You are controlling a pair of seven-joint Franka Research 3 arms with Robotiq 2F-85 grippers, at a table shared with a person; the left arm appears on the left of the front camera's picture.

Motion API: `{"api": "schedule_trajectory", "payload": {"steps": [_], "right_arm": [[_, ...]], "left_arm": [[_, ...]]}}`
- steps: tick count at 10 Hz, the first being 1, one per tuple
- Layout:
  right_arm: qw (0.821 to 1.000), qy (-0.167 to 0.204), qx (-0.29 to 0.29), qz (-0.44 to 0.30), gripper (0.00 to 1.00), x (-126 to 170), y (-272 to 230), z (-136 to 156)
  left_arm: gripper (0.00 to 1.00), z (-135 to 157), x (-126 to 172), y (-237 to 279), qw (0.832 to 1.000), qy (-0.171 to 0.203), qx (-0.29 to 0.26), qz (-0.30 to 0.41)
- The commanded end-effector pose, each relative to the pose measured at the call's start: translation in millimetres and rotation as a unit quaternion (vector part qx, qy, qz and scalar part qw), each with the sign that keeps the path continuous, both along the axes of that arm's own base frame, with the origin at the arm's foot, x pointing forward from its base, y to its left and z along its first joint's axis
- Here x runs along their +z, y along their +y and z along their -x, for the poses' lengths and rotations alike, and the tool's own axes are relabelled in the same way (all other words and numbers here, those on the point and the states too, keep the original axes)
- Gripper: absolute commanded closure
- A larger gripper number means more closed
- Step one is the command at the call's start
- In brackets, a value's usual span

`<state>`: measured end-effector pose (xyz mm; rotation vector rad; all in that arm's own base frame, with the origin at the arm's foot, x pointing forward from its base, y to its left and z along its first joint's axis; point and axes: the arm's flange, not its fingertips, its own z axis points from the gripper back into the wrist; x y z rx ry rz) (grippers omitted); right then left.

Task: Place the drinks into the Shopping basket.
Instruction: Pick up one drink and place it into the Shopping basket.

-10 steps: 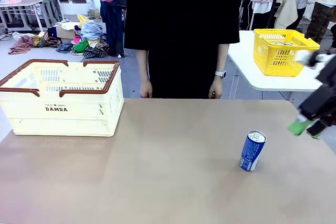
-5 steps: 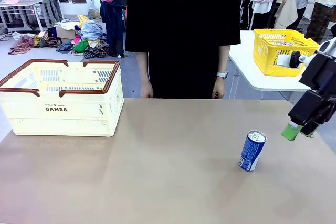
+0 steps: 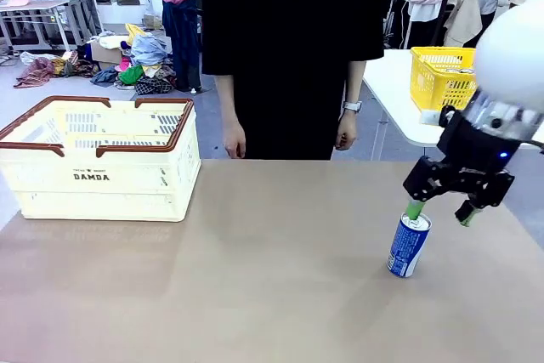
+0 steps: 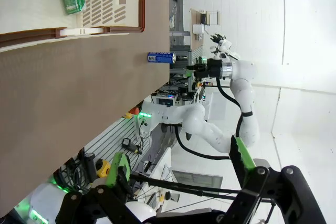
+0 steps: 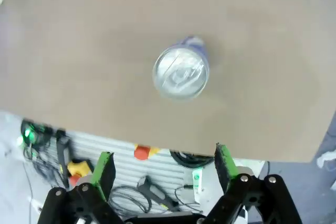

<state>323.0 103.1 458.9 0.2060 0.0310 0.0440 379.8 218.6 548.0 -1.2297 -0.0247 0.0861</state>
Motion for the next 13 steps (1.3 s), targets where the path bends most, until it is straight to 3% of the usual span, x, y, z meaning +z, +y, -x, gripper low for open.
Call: {"api": "schedule_trajectory", "payload": {"steps": [1, 6, 13], "right_arm": [[0.997, -0.008, -0.067, 0.041, 0.00, -26.3, 3.0, -27.9], [0.996, -0.028, -0.067, 0.060, 0.00, -85.4, 9.0, -51.6], [0.997, -0.004, -0.042, 0.068, 0.00, -98.9, 24.1, -46.4]], "left_arm": [[0.00, 1.7, 3.2, -1.3, 1.000, 0.006, 0.002, 0.003], [0.00, 1.7, 3.2, -1.3, 1.000, 0.006, 0.002, 0.003], [0.00, 1.7, 3.2, -1.3, 1.000, 0.006, 0.002, 0.003]]}}
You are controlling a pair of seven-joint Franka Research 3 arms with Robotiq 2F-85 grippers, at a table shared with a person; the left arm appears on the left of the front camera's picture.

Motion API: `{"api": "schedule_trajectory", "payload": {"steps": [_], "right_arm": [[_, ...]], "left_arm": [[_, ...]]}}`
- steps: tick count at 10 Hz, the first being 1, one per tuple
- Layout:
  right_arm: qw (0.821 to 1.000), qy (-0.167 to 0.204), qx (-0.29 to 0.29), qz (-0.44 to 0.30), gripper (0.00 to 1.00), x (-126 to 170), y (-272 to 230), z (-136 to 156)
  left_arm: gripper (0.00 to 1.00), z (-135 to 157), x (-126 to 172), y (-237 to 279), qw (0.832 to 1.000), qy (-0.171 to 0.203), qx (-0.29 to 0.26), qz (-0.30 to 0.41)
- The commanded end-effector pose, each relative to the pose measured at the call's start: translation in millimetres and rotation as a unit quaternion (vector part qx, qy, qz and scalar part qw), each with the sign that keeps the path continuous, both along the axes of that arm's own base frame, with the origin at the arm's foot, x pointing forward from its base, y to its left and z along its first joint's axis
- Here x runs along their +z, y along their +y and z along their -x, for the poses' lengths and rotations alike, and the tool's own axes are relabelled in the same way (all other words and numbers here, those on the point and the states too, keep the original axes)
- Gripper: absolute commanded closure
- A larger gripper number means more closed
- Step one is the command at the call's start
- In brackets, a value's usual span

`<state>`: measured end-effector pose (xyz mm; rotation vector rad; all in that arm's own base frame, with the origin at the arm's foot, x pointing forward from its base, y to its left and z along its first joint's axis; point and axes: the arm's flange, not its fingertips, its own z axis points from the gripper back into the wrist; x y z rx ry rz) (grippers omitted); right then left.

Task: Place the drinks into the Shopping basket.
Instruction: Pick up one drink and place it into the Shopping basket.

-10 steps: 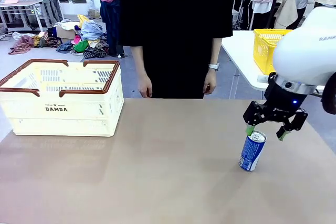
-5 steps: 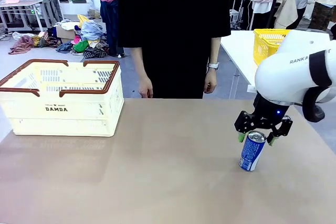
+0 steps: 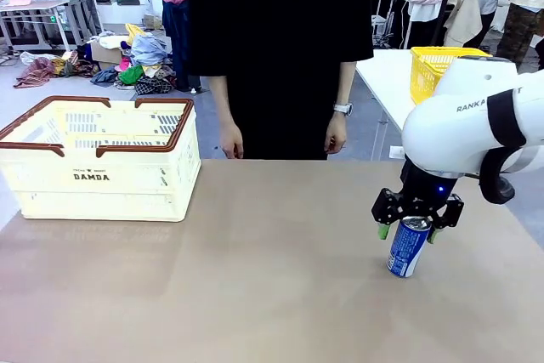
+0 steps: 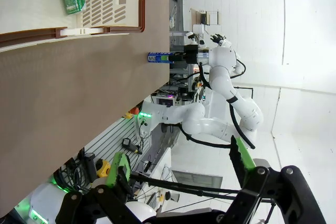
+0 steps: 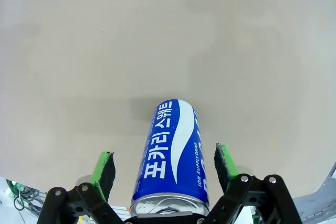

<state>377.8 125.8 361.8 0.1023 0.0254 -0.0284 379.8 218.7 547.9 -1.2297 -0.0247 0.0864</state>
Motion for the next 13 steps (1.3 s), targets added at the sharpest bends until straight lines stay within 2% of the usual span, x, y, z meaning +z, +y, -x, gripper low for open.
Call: {"api": "schedule_trajectory", "payload": {"steps": [1, 2, 3, 6, 10, 13], "right_arm": [[1.000, 0.001, -0.002, 0.018, 0.00, -1.1, -0.4, 9.8], [1.000, 0.007, 0.007, 0.020, 0.60, 0.5, -1.3, 12.7], [1.000, 0.012, 0.007, 0.021, 1.00, 0.8, -1.5, 14.8], [0.999, 0.042, 0.015, 0.018, 1.00, 0.8, -1.5, 18.4], [0.999, 0.035, 0.023, 0.022, 1.00, 13.0, -6.8, 15.7], [0.997, 0.004, 0.071, 0.012, 1.00, 70.4, -5.5, 13.9]], "left_arm": [[0.00, 1.7, 3.3, -1.4, 1.000, 0.006, 0.002, 0.003], [0.00, 1.7, 3.3, -1.4, 1.000, 0.006, 0.002, 0.003], [0.00, 1.7, 3.3, -1.4, 1.000, 0.006, 0.002, 0.003], [0.00, 1.7, 3.3, -1.4, 1.000, 0.006, 0.002, 0.003], [0.00, 1.7, 3.3, -1.4, 1.000, 0.006, 0.002, 0.003], [0.00, 1.7, 3.3, -1.4, 1.000, 0.006, 0.002, 0.003]]}}
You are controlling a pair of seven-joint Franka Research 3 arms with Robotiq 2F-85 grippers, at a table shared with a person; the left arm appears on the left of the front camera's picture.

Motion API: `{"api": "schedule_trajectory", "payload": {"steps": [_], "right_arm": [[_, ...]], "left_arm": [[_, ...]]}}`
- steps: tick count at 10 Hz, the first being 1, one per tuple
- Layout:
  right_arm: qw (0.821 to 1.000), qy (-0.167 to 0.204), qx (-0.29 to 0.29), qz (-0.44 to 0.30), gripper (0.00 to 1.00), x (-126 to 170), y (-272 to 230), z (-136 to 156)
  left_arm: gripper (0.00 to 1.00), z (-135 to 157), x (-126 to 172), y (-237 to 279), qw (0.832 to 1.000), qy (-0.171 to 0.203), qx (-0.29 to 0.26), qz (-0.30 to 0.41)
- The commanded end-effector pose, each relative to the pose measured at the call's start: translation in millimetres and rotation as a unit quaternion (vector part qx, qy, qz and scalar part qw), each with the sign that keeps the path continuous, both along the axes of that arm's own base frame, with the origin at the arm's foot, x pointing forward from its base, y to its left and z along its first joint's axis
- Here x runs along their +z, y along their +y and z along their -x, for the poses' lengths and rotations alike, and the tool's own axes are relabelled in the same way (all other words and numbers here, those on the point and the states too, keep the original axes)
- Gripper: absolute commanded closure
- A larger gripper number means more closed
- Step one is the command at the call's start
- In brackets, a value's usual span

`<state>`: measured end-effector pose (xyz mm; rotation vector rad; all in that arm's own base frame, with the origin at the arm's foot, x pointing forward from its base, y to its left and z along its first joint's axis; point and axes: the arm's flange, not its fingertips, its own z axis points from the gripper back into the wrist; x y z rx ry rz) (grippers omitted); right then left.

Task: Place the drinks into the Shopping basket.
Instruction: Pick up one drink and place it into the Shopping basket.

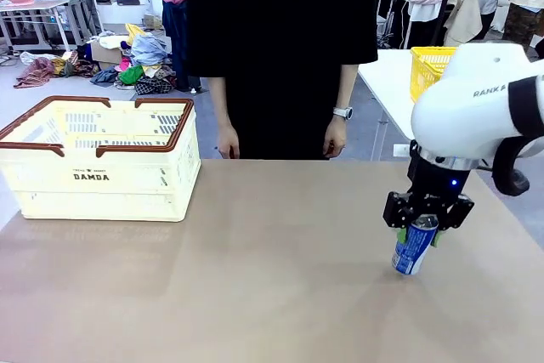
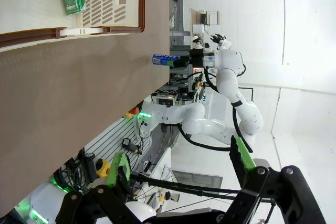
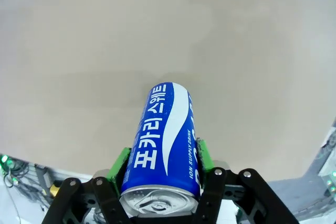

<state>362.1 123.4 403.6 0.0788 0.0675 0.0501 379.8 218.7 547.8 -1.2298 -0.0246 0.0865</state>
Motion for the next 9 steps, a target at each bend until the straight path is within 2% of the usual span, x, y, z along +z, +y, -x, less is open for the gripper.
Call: {"api": "schedule_trajectory", "payload": {"steps": [1, 2, 5, 7, 9], "right_arm": [[0.999, -0.021, 0.047, -0.017, 1.00, 54.1, 2.0, -6.5], [0.997, -0.010, 0.055, -0.054, 1.00, 78.1, 15.1, -17.4], [0.993, -0.024, 0.103, -0.058, 1.00, 127.2, 102.0, -37.1], [0.988, -0.020, 0.141, -0.067, 1.00, 128.8, 191.6, -55.2], [0.989, -0.019, 0.133, -0.063, 1.00, 104.8, 261.2, -68.0]], "left_arm": [[0.00, 1.7, 3.3, -1.4, 1.000, 0.006, 0.002, 0.003], [0.00, 1.7, 3.3, -1.4, 1.000, 0.006, 0.002, 0.003], [0.00, 1.7, 3.3, -1.4, 1.000, 0.006, 0.002, 0.003], [0.00, 1.7, 3.3, -1.4, 1.000, 0.006, 0.002, 0.003], [0.00, 1.7, 3.3, -1.4, 1.000, 0.006, 0.002, 0.003]]}}
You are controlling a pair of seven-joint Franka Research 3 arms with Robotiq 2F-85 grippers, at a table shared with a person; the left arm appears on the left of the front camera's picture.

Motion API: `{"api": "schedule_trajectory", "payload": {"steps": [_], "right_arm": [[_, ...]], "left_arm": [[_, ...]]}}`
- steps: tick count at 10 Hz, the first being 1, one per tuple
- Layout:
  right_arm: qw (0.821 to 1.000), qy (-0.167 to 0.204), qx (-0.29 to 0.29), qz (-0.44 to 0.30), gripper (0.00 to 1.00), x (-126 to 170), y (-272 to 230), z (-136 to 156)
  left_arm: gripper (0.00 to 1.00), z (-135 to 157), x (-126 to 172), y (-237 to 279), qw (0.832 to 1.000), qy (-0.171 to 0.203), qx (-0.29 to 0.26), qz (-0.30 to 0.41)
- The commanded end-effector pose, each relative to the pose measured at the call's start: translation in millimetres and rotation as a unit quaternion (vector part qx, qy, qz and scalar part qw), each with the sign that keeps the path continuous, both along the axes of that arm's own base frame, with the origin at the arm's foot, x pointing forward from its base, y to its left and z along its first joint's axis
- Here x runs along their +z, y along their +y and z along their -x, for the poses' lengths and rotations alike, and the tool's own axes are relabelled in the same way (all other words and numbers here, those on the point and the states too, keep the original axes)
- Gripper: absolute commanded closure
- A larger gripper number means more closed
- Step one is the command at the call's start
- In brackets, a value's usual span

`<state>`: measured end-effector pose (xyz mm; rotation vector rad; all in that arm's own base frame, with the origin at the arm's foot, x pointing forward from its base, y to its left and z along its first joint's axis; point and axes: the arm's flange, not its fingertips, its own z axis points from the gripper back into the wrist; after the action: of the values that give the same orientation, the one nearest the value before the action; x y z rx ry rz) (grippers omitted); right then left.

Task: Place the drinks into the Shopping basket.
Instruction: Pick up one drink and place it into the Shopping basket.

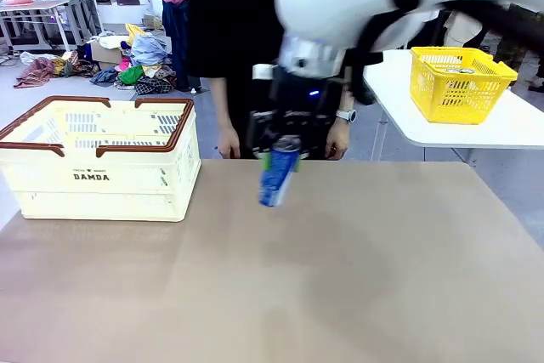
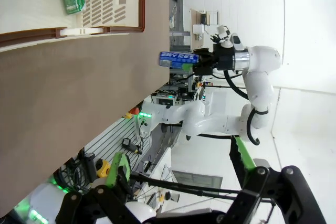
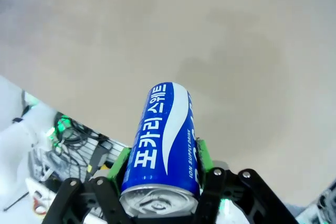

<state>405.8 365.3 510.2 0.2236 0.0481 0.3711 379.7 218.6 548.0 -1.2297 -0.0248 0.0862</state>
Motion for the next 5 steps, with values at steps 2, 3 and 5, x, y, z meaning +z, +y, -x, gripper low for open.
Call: {"api": "schedule_trajectory", "payload": {"steps": [2, 3, 5], "right_arm": [[0.999, 0.003, -0.025, 0.039, 1.00, -41.3, 74.9, -19.7], [0.997, -0.003, -0.029, 0.068, 1.00, -60.2, 92.1, -13.1], [0.996, 0.003, -0.006, 0.094, 1.00, -90.2, 105.6, -2.6]], "left_arm": [[0.00, 1.6, 3.2, -1.3, 1.000, 0.006, 0.002, 0.003], [0.00, 1.6, 3.2, -1.3, 1.000, 0.006, 0.002, 0.003], [0.00, 1.6, 3.2, -1.3, 1.000, 0.006, 0.002, 0.003]]}}
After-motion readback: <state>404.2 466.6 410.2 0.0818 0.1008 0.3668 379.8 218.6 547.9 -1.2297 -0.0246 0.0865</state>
